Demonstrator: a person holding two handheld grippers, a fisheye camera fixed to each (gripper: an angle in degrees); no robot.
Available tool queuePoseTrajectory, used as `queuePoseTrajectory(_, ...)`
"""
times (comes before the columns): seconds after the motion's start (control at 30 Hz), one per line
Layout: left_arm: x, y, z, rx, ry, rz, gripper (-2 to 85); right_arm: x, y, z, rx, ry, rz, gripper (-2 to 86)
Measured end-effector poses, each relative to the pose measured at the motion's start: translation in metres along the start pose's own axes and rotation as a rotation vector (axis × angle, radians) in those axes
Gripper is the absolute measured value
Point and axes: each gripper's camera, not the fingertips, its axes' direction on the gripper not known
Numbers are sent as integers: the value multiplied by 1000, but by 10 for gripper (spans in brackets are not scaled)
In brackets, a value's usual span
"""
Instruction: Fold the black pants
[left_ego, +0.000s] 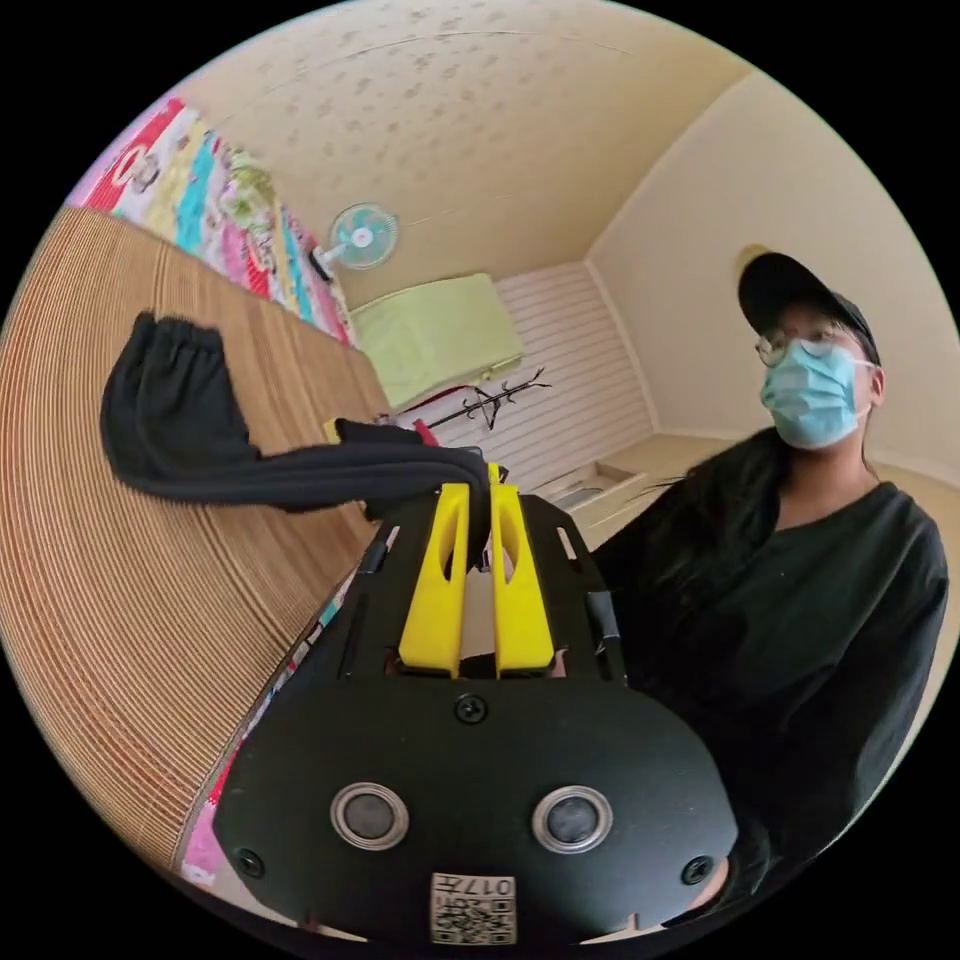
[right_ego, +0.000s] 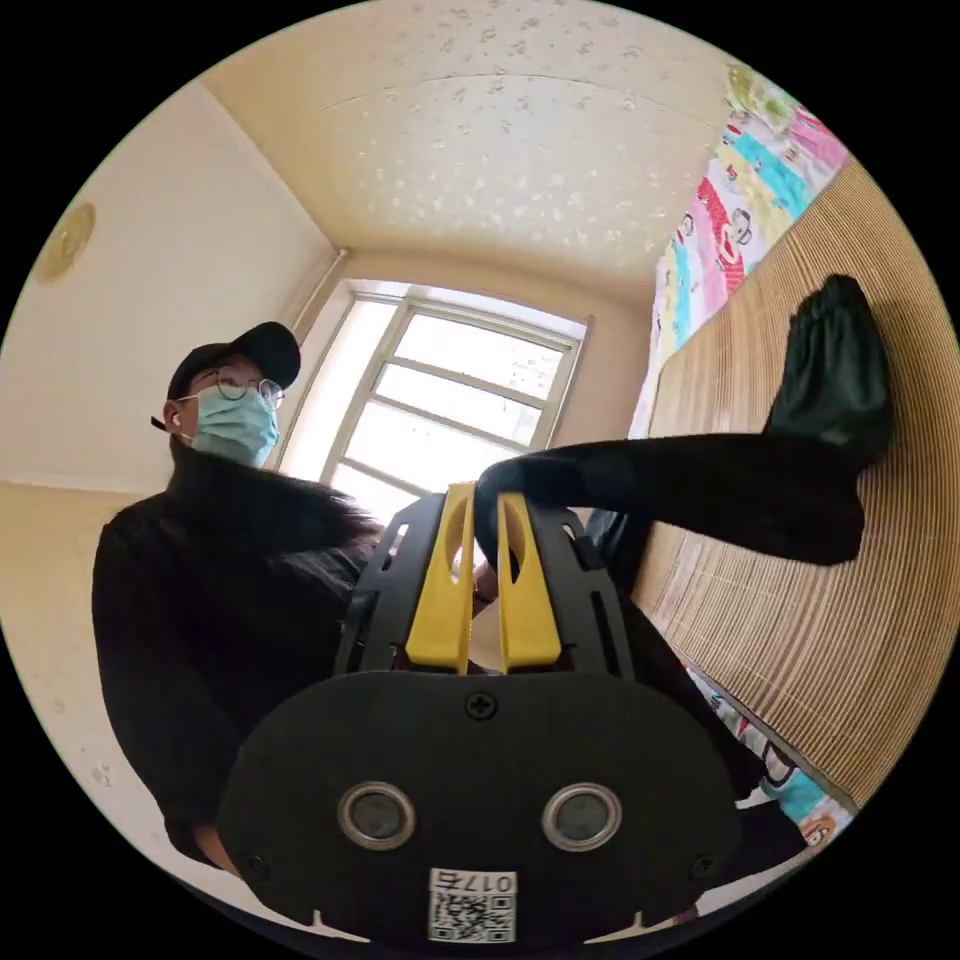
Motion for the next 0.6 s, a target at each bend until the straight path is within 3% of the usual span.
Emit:
queuePoseTrajectory(0.17, 128, -53, 0, 77, -47, 320, 44, -97, -69, 8, 55, -101, -307, 9)
queuePoseTrajectory(0.27, 148, -97, 1, 114, -161, 352, 44, -110, -115, 10, 57, 34, -338, 8)
queuePoseTrajectory(0.4, 90, -149, 15, 126, -422, 209, 43, -49, -171, 6, 59, 310, -217, 8)
queuePoseTrajectory(0.6, -12, -183, 26, 145, -557, 105, 45, 54, -192, 13, 116, 373, -58, 11)
